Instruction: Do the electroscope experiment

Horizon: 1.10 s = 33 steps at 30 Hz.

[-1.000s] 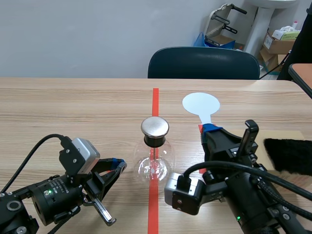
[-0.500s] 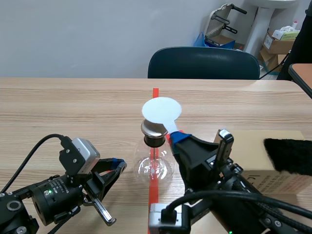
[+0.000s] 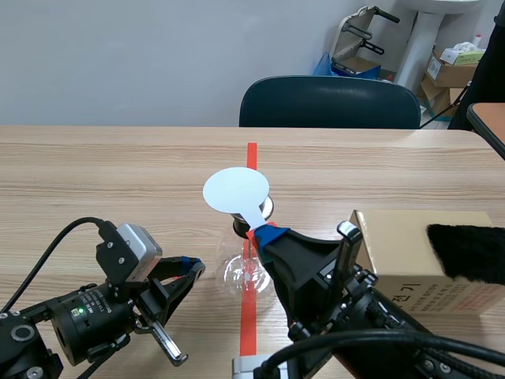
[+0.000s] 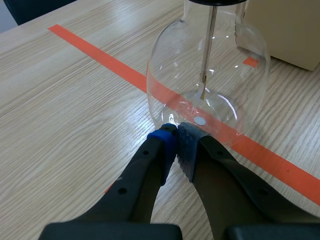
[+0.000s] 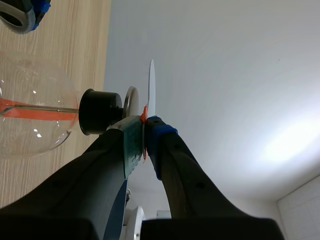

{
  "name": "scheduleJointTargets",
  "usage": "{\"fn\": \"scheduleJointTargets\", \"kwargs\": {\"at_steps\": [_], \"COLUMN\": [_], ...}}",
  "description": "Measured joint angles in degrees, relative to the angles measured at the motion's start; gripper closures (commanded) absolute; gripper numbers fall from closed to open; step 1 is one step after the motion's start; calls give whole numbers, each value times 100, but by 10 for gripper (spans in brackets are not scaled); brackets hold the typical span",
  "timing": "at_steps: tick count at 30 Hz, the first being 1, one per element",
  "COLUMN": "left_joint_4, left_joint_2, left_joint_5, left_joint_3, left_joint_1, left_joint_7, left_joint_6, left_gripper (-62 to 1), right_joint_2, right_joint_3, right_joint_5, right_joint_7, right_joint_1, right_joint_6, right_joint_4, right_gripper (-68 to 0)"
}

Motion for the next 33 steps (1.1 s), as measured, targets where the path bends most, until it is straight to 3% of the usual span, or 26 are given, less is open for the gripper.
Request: {"fn": "scheduleJointTargets", "kwargs": {"at_steps": [8,27,33], "left_joint_4": [0,0,0], "left_joint_2": [0,0,0], "left_joint_5": [0,0,0], "left_joint_3": [0,0,0], "left_joint_1": [0,0,0], "left_joint_7": [0,0,0], "left_joint_6": [0,0,0], "left_gripper": [-31,-31,-31], "right_joint_2": [0,0,-2], "right_joint_3": [0,0,0], "right_joint_5": [0,50,50], "right_joint_7": [-634,-3567,-3696], "right_joint_1": [0,0,0], "right_joint_6": [0,2,2], "right_joint_4": [0,0,0], "right_gripper": [-11,-11,-11]}}
